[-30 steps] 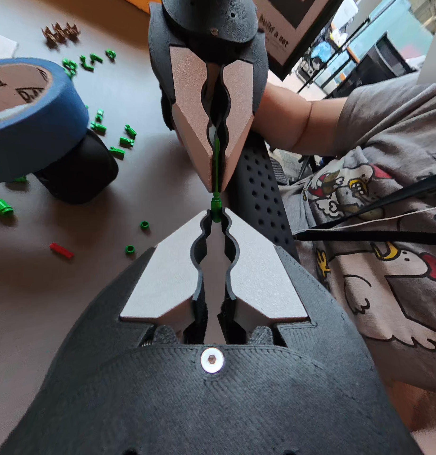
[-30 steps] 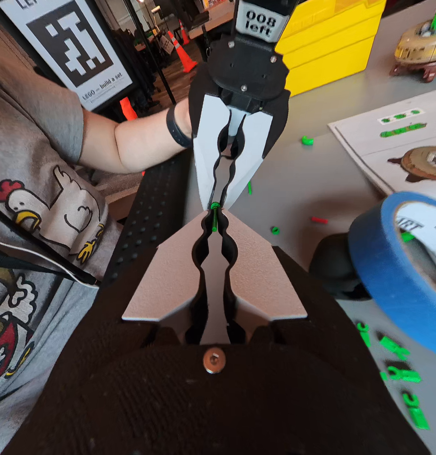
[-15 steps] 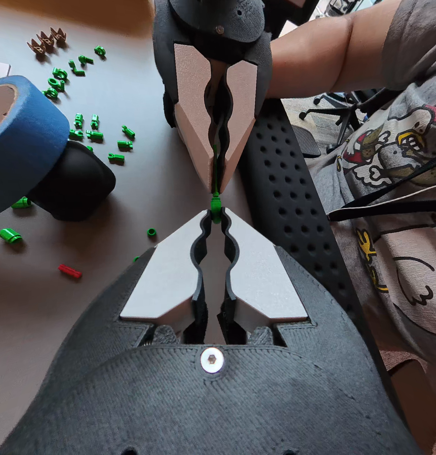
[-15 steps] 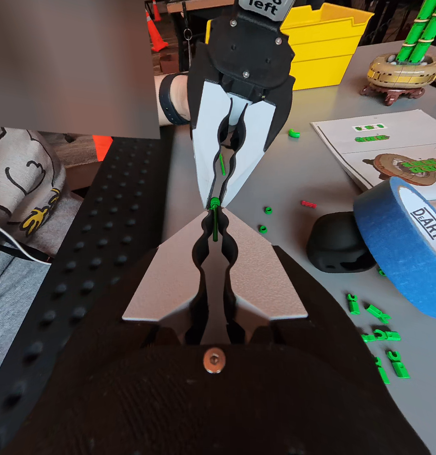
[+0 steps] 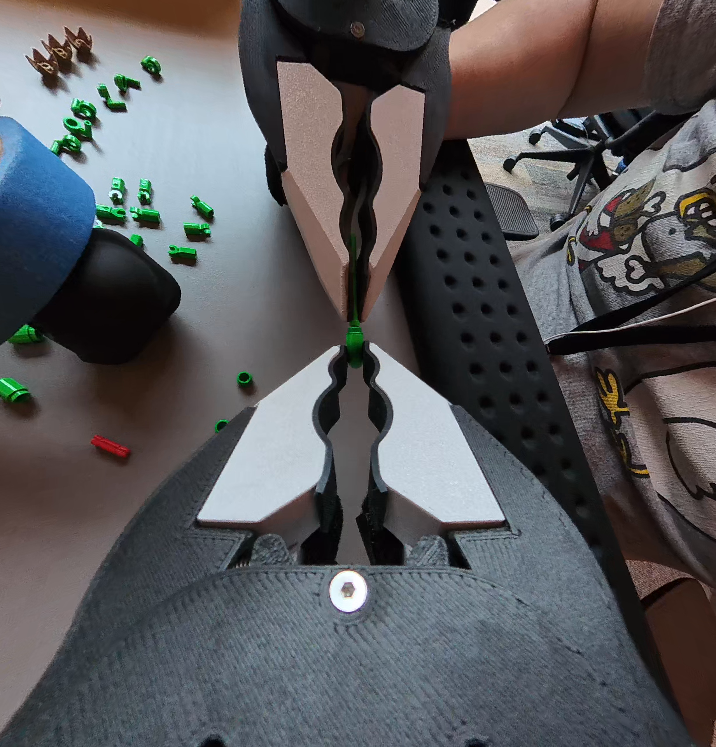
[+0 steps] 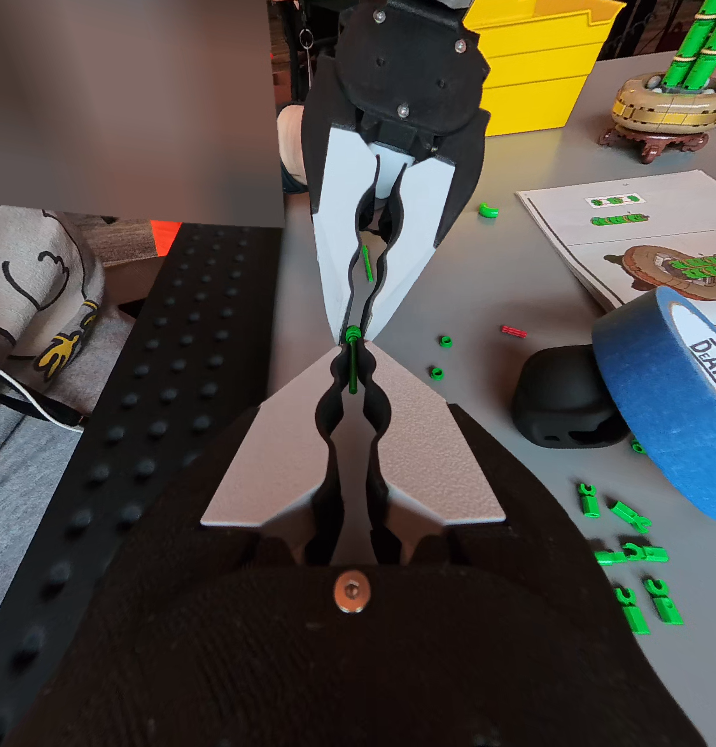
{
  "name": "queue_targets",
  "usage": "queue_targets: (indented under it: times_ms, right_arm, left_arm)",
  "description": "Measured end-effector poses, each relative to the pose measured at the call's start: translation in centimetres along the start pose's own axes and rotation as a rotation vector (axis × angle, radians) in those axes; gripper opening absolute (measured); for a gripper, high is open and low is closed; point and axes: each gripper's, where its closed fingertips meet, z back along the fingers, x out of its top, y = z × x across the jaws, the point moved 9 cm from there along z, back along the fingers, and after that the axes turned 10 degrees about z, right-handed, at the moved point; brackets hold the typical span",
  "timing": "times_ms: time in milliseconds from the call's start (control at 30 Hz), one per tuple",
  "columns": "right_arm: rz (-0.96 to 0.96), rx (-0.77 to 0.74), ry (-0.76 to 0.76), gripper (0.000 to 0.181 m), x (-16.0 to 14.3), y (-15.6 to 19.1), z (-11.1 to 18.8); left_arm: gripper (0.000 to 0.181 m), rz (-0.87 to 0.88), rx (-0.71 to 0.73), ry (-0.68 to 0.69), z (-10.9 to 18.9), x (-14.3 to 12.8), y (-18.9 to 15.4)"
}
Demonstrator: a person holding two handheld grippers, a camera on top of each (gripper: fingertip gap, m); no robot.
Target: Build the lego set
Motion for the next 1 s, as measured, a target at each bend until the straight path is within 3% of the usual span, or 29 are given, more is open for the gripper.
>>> queue_targets:
  times_ms: [1000]
  right_arm:
    - [0.004,0.009,0.046,0.001,0.0,0.33,-0.63]
  left_arm:
    - [0.004,-0.003,0.021,0.058,-0.36,-0.06,-0.25]
